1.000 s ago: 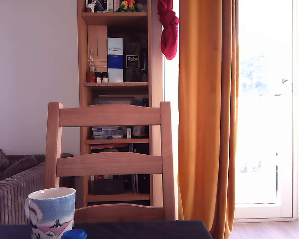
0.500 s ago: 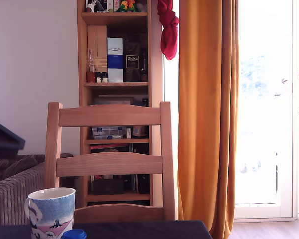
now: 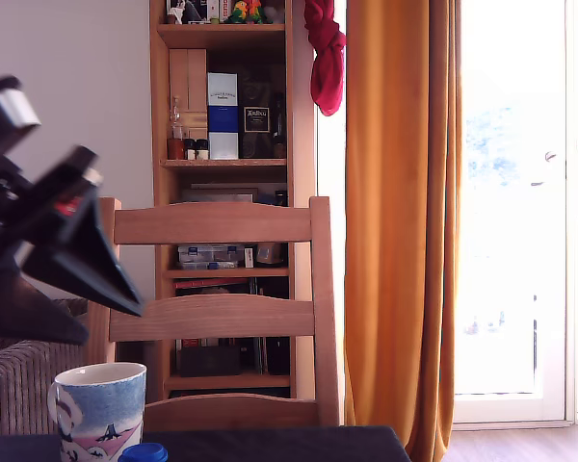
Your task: Pick the blue coffee capsule and place it inside the blue coffee cup
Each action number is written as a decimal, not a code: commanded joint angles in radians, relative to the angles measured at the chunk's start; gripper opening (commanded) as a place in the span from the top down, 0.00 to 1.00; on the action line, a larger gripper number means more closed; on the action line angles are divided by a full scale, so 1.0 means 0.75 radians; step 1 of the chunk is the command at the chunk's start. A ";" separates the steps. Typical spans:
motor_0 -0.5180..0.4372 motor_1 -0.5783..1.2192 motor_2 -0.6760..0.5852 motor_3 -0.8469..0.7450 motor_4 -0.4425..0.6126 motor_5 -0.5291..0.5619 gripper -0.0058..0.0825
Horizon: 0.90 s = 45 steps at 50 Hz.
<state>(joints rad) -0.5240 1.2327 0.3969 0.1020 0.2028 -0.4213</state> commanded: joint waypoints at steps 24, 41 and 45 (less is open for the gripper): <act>-0.006 0.551 0.505 -0.425 -0.107 -0.060 0.16; -0.006 0.802 0.668 -0.545 -0.146 -0.063 0.16; -0.006 0.848 0.690 -0.544 -0.146 -0.063 0.16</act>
<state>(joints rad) -0.5240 1.8442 0.8886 -0.3119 0.0956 -0.4641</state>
